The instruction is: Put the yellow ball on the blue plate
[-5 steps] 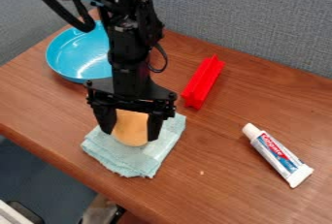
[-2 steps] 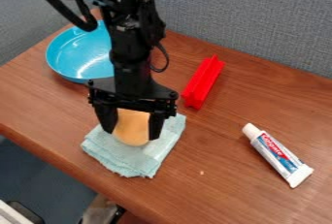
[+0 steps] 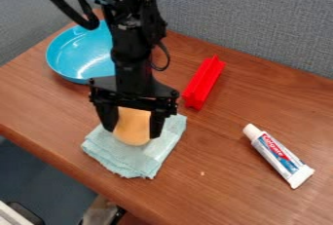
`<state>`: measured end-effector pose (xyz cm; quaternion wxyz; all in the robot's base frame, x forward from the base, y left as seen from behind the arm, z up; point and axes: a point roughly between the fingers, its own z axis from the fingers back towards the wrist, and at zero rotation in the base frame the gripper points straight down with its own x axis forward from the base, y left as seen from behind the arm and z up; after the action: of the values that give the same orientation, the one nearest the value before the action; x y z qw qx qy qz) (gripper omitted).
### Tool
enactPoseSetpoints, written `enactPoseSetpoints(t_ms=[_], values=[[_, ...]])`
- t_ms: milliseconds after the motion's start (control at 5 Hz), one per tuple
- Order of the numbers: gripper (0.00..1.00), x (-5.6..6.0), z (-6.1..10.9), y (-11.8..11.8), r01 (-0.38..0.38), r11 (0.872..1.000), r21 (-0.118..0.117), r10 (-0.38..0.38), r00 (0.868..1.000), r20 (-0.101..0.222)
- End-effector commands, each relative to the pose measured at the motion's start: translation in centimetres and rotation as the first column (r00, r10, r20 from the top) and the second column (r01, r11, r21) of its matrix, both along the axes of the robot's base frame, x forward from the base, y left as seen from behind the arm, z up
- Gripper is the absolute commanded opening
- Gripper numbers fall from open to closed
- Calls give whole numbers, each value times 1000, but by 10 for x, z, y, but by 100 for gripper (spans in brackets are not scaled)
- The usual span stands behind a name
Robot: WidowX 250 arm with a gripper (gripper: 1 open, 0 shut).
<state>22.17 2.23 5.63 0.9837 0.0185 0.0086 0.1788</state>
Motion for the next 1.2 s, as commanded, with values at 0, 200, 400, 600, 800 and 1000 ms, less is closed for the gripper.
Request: enactPoseSetpoints(t_ms=[0,200,400,600,800,1000], values=[[100,9,5,0,8,1000,16,-9,1000,25],[100,10,5,0,4,1000,17,-4,1000,26],[100,12,3,0,-6,1000,19,5,1000,23],[100,12,2,1,-14,1000,20,13,1000,20],[100,13,1,1,-21,1000,21,21,1000,16],[100,14,0,2,-27,999,21,27,1000,13]])
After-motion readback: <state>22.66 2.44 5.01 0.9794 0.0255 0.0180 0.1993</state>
